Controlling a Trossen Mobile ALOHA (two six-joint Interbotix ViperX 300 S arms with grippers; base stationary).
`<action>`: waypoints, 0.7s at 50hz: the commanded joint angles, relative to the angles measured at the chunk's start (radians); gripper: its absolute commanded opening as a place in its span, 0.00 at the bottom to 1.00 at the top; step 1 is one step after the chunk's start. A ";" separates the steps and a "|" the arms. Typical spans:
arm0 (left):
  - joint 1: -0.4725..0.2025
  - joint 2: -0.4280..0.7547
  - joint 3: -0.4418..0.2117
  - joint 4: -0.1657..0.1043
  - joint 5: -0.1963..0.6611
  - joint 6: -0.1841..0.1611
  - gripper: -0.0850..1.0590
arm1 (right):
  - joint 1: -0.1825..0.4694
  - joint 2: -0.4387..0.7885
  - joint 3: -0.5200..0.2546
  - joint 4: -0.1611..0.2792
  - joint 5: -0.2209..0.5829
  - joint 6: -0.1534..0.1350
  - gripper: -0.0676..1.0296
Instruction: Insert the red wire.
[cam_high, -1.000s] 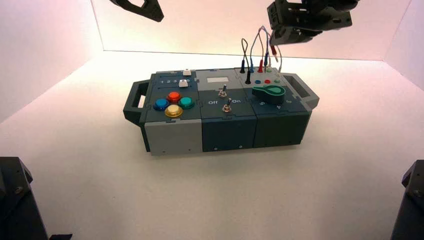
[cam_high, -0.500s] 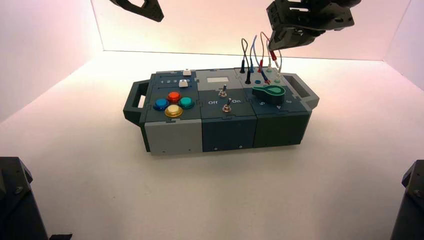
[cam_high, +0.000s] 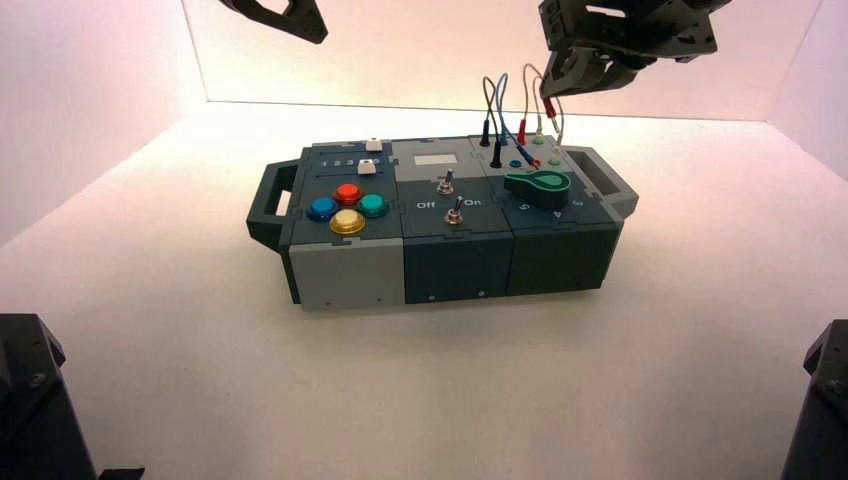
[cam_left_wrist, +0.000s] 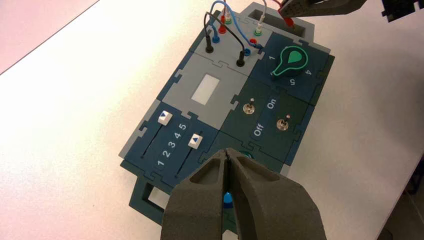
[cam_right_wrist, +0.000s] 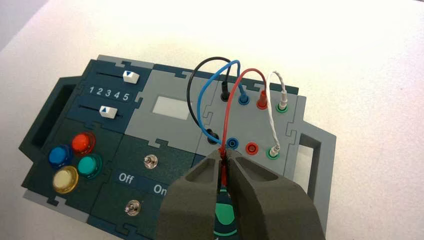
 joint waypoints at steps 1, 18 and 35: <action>-0.003 -0.005 -0.009 0.002 -0.006 0.003 0.05 | 0.008 -0.029 -0.011 0.017 0.005 0.006 0.22; -0.003 -0.008 -0.009 0.002 -0.008 0.003 0.05 | 0.008 -0.069 -0.020 0.028 0.084 -0.003 0.41; -0.003 -0.008 -0.011 0.000 -0.006 0.003 0.05 | 0.000 -0.044 -0.227 -0.089 0.449 -0.029 0.42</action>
